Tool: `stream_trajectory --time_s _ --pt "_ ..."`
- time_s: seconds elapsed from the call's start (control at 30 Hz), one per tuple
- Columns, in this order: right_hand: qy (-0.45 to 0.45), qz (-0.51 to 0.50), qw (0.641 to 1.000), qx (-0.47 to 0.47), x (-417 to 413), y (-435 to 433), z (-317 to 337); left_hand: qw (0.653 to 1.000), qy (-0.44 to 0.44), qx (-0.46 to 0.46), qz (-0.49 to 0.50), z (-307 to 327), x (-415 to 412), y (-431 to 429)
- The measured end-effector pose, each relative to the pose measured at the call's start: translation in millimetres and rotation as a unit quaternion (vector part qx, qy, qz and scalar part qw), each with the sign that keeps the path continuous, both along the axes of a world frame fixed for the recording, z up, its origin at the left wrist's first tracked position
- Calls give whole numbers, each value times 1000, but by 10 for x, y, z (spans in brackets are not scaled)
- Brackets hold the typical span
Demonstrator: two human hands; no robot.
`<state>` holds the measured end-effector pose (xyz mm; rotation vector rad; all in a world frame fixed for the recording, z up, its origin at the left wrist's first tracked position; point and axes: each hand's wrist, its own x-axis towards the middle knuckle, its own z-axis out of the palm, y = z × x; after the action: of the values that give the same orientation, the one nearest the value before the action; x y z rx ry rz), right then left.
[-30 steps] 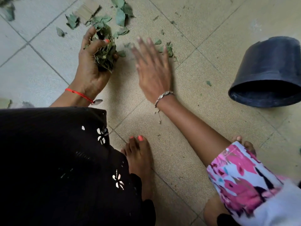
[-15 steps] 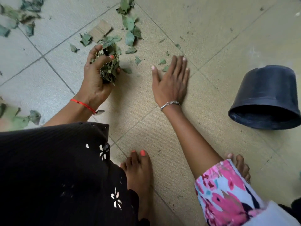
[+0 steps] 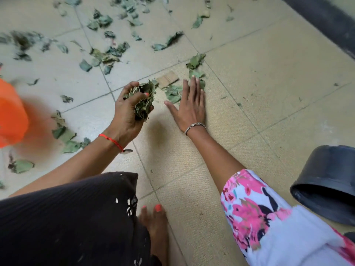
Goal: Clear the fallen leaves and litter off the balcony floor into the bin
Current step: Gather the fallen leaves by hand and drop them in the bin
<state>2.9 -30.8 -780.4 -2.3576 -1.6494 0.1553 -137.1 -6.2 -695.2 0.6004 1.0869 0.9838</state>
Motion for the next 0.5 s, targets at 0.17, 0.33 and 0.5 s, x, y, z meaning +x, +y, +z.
stream_trajectory --time_s 0.17,0.33,0.5 --pt "37 82 996 -1 17 154 0 1000 0 3 10 -82 -54 89" --pt "167 62 975 134 249 386 59 1000 2 -6 22 -169 32 288" --pt "174 -5 983 66 759 745 131 1000 22 14 14 -255 71 461"
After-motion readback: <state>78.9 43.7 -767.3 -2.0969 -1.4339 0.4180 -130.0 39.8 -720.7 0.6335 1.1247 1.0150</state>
